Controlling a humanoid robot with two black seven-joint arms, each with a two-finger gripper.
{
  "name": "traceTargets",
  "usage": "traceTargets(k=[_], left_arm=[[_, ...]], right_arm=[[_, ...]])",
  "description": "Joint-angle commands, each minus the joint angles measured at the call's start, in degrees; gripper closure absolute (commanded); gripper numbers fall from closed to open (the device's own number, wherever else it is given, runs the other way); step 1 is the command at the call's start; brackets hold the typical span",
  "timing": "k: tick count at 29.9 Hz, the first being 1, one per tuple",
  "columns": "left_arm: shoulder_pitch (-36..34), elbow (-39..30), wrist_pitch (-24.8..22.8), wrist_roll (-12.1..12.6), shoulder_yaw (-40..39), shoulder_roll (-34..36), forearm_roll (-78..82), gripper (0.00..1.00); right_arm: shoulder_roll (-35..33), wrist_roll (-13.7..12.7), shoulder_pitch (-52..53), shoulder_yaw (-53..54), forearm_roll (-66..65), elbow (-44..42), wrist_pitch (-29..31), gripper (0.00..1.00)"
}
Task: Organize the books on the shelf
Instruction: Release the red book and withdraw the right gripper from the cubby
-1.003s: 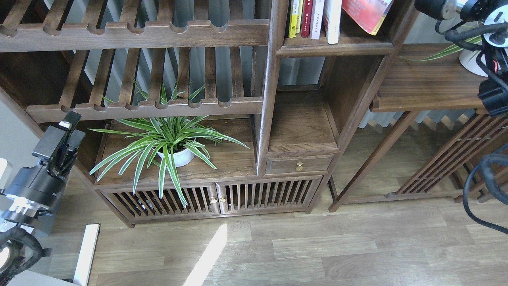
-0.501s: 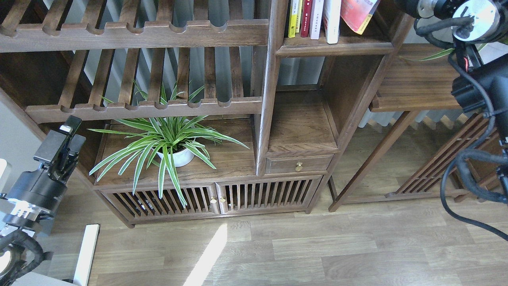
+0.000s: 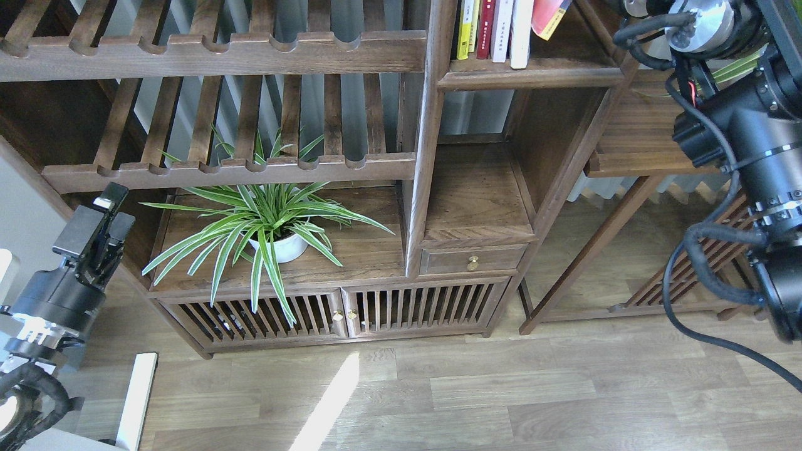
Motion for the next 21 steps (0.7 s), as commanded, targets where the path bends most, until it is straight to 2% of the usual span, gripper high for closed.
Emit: traceTargets(k=[1,5,10,18,21], left_arm=[[0.0,0.0,0.0,0.1,0.0,0.0,0.0,0.08],[0.0,0.1,0.0,0.1,0.0,0.0,0.0,0.08],[0.0,0.0,0.0,0.1,0.0,0.0,0.0,0.08],[0.2,0.0,0.0,0.0,-0.1,0.0,0.0,0.08],[0.6,0.1,0.0,0.0,0.0,0.0,0.0,0.08]], right_arm=[[0.0,0.9,0.0,0.0,0.1,-0.6,0.0,0.95],[-0.2,0.9,0.0,0.0,0.0,-0.8,0.0,0.91],[-0.3,2.1,0.1,-0.9,0.0,-1.6,0.0,0.91],[0.1,2.3,0.0,-2.0,0.0,-1.6,0.0,0.76],[0.4,2.3,-0.1,-2.2,0.1,-1.4,0.0,0.75]])
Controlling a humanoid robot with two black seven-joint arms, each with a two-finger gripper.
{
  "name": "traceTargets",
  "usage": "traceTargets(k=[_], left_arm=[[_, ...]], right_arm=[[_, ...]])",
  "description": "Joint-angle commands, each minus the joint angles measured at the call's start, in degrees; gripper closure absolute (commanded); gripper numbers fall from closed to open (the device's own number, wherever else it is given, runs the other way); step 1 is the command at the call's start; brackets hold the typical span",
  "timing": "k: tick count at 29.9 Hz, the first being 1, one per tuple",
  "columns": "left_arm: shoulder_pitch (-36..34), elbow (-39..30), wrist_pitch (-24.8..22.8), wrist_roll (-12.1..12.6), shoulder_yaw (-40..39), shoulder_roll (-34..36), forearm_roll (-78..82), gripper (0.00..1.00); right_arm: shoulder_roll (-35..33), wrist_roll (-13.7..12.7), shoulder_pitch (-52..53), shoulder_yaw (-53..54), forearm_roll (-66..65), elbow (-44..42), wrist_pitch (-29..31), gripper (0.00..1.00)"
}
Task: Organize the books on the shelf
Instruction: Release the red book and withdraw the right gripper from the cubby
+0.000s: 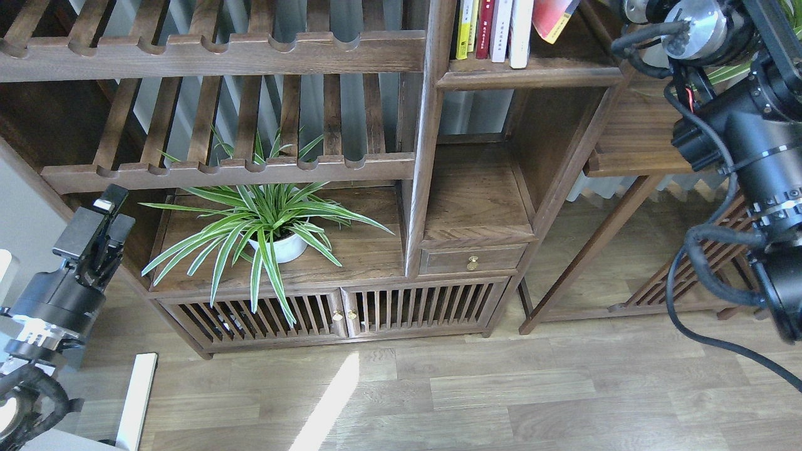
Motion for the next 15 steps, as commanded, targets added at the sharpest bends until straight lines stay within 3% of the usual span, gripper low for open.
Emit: traceTargets(k=[1,4,15], left_arm=[[0.3,-0.1,0.0,0.0,-0.1,0.0,0.0,0.08],[0.4,0.0,0.0,-0.1,-0.2,0.0,0.0,0.07],[1.5,0.0,0.0,0.0,-0.5,0.0,-0.6,0.06]], right_arm=[[0.7,0.0,-0.2,-0.3,0.1,0.2,0.0,0.73],[1.1,0.0,-0.1,-0.5,0.0,0.2,0.0,0.68],[2.5,0.0,0.0,-1.1,0.0,0.3,0.0,0.67]])
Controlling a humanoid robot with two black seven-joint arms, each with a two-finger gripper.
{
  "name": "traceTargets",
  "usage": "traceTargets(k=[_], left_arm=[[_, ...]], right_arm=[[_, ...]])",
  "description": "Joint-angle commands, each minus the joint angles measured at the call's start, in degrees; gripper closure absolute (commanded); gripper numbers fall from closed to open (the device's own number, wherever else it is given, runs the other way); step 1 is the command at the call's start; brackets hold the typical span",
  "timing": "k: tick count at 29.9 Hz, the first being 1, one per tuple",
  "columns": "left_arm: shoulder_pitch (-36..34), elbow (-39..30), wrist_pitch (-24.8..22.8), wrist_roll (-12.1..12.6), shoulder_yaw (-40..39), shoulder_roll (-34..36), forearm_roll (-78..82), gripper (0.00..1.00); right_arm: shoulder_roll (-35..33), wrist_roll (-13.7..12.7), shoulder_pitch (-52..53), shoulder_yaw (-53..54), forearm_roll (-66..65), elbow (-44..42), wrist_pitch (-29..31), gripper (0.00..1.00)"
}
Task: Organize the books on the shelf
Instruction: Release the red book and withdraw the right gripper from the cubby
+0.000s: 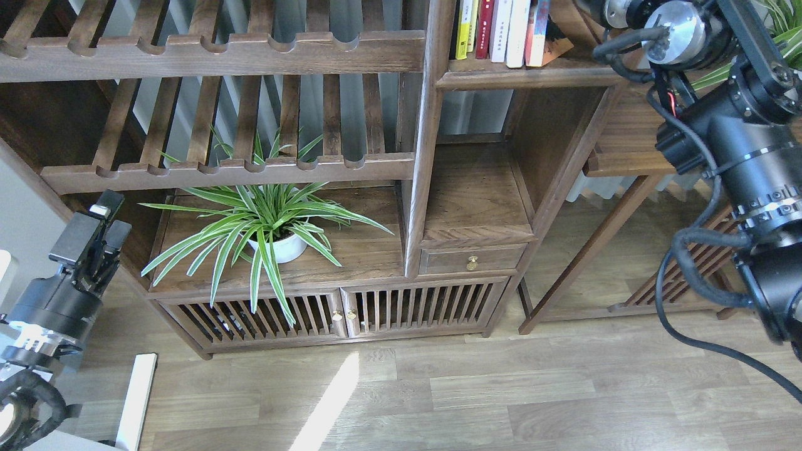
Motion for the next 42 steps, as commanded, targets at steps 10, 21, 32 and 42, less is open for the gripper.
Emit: traceTargets(k=[10,21,32,42], left_arm=[[0.5,0.0,0.0,0.1,0.0,0.0,-0.1,0.06],[0.5,0.0,0.0,0.4,0.1,-0.1,-0.1,0.06],[0.5,-0.1,0.0,0.3,0.1,-0.2,-0.1,0.06],[-0.4,-0.4,0.0,0.3,-0.5,-0.3,-0.1,0.06]], right_arm=[[-0.1,-0.1,0.1,0.0,0.1,2.3,0.0,0.66],[-5.6,-1.0,-4.5,1.1,0.2,12.1,-0.2,0.51],[-8.7,-1.1,-7.8,2.8,0.3,21.2,-3.5,0.36],[-8.6,-0.2,-12.4,8.7,0.3,27.6,-2.8,0.16]])
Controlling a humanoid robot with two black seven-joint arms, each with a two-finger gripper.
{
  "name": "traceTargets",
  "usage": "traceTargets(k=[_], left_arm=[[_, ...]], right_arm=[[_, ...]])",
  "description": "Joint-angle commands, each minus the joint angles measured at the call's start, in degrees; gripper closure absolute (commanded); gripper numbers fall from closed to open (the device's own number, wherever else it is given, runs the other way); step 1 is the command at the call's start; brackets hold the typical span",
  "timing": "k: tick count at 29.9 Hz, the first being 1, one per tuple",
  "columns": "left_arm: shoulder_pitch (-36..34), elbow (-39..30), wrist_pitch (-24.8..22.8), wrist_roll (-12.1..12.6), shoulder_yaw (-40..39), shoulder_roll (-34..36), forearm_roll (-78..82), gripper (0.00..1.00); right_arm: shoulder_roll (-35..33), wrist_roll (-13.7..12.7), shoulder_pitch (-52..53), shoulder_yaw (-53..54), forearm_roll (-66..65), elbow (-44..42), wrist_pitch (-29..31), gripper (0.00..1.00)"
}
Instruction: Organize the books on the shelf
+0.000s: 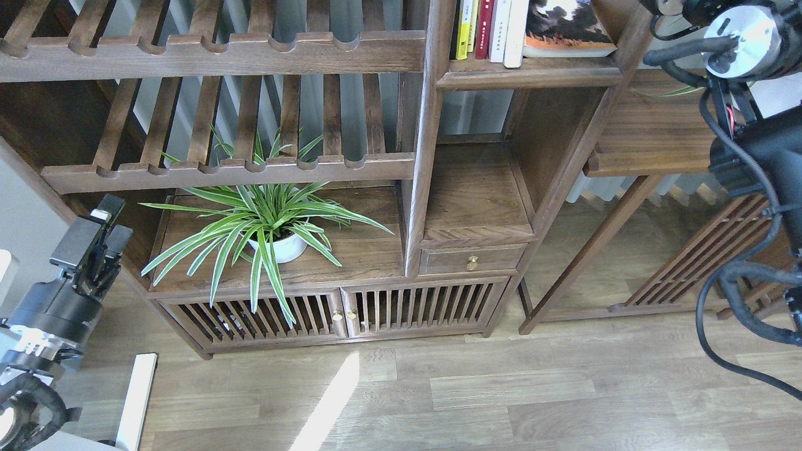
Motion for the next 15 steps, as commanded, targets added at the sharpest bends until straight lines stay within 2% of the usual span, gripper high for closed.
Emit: traceTargets(k=[1,4,6,9,10,13,15], left_arm=[[-0.5,-0.3,0.0,0.1,-0.1,0.0,0.0,0.06],[-1.1,-0.6,0.0,0.5,-0.1,-0.3,0.0,0.06],[-2.2,-0.7,0.0,0.6,-0.1,-0.3,0.1,0.07],[-4.1,-0.7,0.0,0.8,0.0,-0.4,0.2,0.07],[-5.0,-0.6,0.0,0.8,0.0,-0.4,0.2,0.07],[-8.2,-0.5,0.0,0.9,0.4,-1.0,0.4,0.09],[-10.5,-0.5,0.0,0.9,0.8,-1.5,0.5,0.09]], right_arm=[[0.5,0.6,-2.2,1.9,0.0,3.3,0.4,0.14],[0.7,0.9,-3.4,4.1,0.0,5.0,1.1,0.04],[0.7,1.7,-4.5,5.8,0.1,5.6,3.4,0.02],[1.3,3.1,-7.6,9.8,0.4,5.8,12.9,0.01],[2.1,3.3,-9.3,11.6,0.4,5.8,18.6,0.01],[5.9,3.3,-14.0,16.6,0.9,5.8,31.5,0.01],[8.8,3.2,-16.2,18.6,1.0,5.8,37.1,0.01]])
